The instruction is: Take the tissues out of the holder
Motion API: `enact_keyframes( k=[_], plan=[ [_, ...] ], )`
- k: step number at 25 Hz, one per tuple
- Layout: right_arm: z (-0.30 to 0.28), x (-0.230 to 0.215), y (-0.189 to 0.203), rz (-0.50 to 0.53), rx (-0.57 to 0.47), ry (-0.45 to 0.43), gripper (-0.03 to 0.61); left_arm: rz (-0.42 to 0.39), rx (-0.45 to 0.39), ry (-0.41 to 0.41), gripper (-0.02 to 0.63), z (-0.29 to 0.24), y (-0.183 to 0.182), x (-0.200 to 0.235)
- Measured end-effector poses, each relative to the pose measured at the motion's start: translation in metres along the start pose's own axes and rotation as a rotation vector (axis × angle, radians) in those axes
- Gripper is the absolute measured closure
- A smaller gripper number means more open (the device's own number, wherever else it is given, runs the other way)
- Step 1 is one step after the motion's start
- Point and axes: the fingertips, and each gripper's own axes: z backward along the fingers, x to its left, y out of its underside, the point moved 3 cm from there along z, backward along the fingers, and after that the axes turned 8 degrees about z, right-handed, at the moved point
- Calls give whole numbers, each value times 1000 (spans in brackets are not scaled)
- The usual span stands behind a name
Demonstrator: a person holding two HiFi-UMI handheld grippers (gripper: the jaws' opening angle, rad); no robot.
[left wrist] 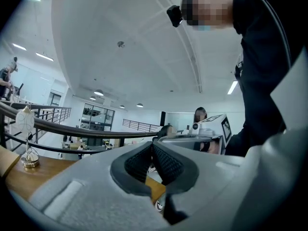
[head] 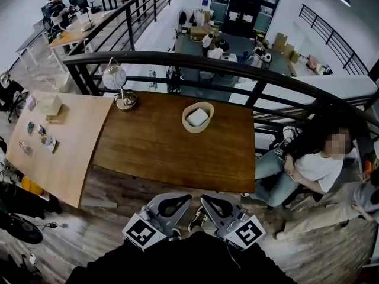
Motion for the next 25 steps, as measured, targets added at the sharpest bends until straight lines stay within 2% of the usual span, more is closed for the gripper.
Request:
enact_keyframes(
  k=[9, 25],
  plan=[
    [-8, -71, -5, 2, -45, -31, 575, -4, 9, -36, 604, -62, -16, 26],
    [6, -176, 10, -13, -25, -103, 575, -26, 4, -127, 604, -164, -33, 46]
  ],
)
